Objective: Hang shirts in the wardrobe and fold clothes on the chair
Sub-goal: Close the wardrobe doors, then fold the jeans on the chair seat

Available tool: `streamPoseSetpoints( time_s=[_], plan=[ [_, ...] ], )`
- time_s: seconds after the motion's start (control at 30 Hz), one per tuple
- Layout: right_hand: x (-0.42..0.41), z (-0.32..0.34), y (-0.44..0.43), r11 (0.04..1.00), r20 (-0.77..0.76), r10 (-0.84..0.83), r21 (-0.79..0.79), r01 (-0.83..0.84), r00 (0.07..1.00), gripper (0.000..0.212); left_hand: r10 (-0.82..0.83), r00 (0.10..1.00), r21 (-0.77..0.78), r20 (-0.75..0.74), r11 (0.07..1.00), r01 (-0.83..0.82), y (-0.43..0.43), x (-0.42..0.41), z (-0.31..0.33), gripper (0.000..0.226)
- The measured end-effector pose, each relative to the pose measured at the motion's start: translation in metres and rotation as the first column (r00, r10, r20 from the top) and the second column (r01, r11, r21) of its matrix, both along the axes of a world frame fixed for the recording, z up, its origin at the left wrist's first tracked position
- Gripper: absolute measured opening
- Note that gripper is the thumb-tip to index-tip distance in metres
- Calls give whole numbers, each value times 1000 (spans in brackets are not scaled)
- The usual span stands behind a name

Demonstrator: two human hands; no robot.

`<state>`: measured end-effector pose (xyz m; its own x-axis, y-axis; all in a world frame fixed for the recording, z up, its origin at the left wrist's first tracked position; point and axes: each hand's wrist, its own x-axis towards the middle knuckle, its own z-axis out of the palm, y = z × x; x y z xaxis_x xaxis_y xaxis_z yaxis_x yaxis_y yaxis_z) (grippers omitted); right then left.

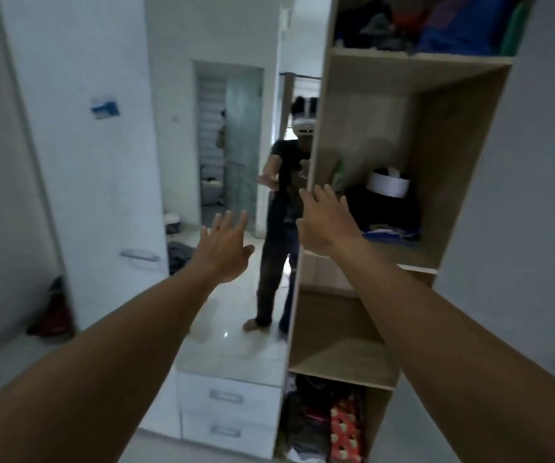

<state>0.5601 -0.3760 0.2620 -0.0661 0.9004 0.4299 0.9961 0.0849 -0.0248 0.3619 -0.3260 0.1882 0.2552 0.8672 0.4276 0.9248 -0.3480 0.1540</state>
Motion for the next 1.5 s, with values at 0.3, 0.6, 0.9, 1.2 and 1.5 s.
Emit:
streamPoseSetpoints(
  time_s=[0.3,0.6,0.9,1.2,1.5],
  plan=[
    [-277,-24,7,908,-37,411,-66,-413,911,61,475,880,-51,-7,879,-475,-92,-290,-14,73],
    [-539,-79,-71,693,-117,693,-160,-703,711,63,737,676,-149,-27,665,-732,-244,-524,-59,71],
    [-718,-170,-158,446,-187,844,-272,-852,502,66,869,495,-280,-15,472,-836,-377,-645,-156,66],
    [-815,-320,-198,238,-279,878,-452,-860,389,67,949,313,-442,31,294,-847,-455,-700,-291,63],
    [-874,-502,-163,103,-265,902,-633,-767,340,67,941,338,-556,-8,277,-784,-431,-747,-447,60]
  ],
)
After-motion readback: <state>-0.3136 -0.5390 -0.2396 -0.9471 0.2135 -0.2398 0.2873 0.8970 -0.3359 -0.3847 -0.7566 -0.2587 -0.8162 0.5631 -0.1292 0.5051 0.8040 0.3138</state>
